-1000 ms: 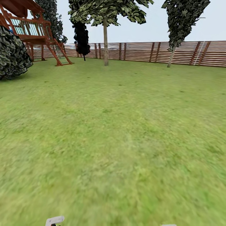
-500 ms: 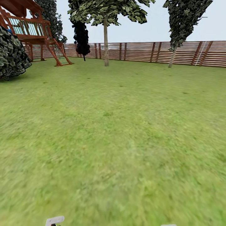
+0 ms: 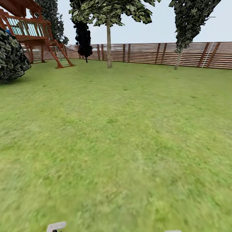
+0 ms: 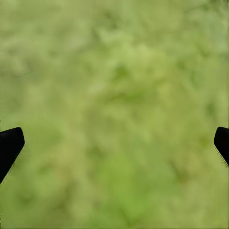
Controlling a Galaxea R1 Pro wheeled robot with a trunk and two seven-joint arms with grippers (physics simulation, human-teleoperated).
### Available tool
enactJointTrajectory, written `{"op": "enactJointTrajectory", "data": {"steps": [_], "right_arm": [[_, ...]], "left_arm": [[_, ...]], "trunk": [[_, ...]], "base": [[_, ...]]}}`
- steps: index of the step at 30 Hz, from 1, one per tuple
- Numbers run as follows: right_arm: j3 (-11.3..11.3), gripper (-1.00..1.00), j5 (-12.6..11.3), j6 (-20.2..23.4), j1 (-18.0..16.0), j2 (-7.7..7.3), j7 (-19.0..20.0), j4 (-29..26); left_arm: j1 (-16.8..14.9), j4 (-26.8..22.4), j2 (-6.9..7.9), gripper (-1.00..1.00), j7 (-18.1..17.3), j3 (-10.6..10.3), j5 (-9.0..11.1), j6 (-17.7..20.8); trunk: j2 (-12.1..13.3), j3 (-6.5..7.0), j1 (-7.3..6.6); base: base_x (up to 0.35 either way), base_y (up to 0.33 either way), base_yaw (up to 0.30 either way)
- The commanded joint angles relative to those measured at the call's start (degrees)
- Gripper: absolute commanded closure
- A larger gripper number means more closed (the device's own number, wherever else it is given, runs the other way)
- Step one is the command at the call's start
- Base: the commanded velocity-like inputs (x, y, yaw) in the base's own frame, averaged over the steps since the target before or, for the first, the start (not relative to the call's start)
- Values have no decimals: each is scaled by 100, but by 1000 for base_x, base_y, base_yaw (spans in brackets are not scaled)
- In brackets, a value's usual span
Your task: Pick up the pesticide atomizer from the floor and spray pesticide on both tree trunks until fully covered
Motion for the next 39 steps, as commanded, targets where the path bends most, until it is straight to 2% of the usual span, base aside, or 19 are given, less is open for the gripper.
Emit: {"op": "enactJointTrajectory", "data": {"steps": [1,39], "right_arm": [[-21,-100,60,-8,-3,3,-42,6],[-21,-100,60,-8,-3,1,-38,6]], "left_arm": [[-4,6,-1,100,-19,49,-49,-21],[-4,6,-1,100,-19,49,-49,-21]], "trunk": [[-2,-5,3],[-2,-5,3]], "base": [[338,76,0],[338,76,0]]}}
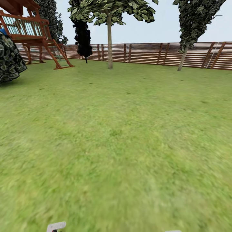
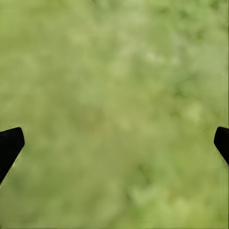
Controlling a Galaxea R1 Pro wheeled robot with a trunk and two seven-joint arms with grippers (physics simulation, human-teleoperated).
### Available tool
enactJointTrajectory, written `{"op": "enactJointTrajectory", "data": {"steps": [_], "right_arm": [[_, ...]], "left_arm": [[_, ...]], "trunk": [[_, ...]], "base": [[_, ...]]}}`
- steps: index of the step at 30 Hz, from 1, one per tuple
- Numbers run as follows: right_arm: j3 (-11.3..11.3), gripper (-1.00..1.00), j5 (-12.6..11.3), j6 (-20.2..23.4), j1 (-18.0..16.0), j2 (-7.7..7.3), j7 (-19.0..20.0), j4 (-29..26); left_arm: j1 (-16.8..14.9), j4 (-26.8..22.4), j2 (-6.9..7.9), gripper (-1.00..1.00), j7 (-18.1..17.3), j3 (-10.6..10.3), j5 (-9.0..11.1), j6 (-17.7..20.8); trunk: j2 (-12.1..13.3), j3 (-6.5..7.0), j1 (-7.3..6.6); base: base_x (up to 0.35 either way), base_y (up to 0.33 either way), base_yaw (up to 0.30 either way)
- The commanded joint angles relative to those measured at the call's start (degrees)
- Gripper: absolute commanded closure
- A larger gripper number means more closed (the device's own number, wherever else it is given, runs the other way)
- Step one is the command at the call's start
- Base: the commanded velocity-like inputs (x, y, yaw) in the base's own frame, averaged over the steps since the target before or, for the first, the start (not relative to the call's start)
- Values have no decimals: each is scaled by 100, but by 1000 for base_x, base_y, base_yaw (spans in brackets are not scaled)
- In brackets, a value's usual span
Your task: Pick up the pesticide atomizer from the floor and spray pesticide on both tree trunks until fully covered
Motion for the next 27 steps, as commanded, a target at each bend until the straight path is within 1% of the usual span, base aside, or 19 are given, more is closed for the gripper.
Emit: {"op": "enactJointTrajectory", "data": {"steps": [1,27], "right_arm": [[-21,-100,60,-8,-3,2,-42,6],[-21,-100,60,-8,-3,2,-41,6]], "left_arm": [[-4,6,-1,100,-19,49,-49,-21],[-4,6,-1,100,-19,49,-49,-21]], "trunk": [[-2,-5,3],[-2,-5,3]], "base": [[338,76,0],[338,76,0]]}}
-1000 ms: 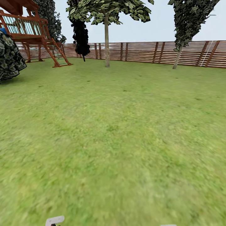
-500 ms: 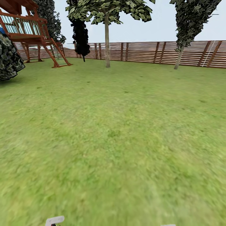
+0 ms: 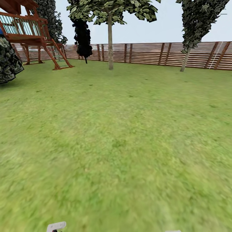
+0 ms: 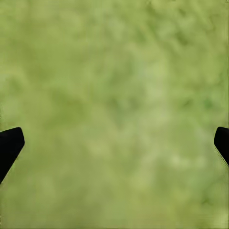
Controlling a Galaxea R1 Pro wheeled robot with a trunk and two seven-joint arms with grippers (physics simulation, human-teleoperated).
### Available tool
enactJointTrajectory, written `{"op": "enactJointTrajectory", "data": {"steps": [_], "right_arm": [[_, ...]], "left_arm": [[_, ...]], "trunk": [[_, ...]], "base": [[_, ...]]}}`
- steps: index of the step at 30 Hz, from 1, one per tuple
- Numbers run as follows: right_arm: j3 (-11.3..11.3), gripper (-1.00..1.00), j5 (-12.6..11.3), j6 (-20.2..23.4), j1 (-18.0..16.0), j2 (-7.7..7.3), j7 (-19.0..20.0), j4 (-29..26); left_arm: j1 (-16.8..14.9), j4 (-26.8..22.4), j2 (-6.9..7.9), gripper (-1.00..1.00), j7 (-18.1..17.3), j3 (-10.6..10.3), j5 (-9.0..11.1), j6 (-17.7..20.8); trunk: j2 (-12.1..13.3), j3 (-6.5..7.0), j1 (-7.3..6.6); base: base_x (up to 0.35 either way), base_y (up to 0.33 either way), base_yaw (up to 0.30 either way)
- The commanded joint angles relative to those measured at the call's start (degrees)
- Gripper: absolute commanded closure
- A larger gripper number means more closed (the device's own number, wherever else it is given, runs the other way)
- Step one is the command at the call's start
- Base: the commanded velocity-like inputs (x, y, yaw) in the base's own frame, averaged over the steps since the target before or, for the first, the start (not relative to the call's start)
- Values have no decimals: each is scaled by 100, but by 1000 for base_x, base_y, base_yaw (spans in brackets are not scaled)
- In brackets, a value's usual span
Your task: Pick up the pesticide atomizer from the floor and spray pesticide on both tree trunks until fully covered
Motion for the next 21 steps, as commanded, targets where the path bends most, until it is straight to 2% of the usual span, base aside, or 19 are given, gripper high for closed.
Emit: {"op": "enactJointTrajectory", "data": {"steps": [1,21], "right_arm": [[-21,-100,60,-8,-3,2,-43,6],[-21,-100,60,-8,-3,2,-45,6]], "left_arm": [[-4,6,-1,100,-19,49,-49,-21],[-4,6,-1,100,-19,49,-48,-23]], "trunk": [[-2,-5,3],[-2,-5,3]], "base": [[338,76,0],[338,79,0]]}}
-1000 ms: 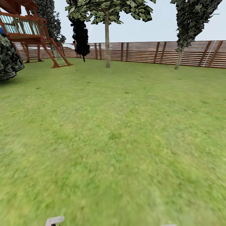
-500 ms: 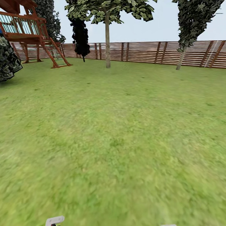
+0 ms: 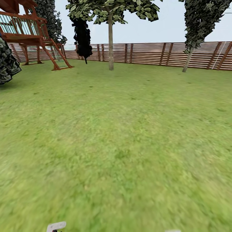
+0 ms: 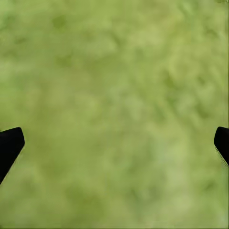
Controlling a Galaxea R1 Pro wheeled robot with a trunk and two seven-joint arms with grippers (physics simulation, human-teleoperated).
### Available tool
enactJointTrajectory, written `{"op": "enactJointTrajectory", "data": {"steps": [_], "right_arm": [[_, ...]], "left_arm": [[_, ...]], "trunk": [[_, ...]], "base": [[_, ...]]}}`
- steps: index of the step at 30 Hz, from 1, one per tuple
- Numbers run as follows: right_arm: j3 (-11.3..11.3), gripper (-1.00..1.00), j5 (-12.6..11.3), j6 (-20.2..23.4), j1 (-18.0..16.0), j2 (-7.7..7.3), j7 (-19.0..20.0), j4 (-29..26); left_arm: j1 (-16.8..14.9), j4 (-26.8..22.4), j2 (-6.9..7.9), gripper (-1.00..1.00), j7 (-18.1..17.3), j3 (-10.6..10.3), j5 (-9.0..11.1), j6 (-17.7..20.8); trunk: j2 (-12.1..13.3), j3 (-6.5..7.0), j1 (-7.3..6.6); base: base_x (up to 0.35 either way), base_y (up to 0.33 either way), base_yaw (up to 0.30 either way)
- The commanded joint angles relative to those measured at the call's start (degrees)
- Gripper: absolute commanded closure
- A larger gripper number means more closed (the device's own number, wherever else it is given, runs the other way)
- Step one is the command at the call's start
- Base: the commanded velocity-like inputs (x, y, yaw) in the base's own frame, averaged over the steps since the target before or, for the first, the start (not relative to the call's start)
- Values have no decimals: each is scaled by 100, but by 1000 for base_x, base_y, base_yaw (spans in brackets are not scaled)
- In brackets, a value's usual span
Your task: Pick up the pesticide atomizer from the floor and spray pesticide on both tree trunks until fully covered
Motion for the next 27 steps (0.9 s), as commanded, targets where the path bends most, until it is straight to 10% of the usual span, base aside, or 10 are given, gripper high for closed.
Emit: {"op": "enactJointTrajectory", "data": {"steps": [1,27], "right_arm": [[-21,-100,60,-8,-3,2,-42,6],[-21,-100,60,-8,-3,2,-40,6]], "left_arm": [[-4,6,-1,100,-19,49,-50,-26],[-10,-6,6,100,-8,48,-75,-18]], "trunk": [[-2,-5,3],[-2,-5,3]], "base": [[338,80,0],[338,88,0]]}}
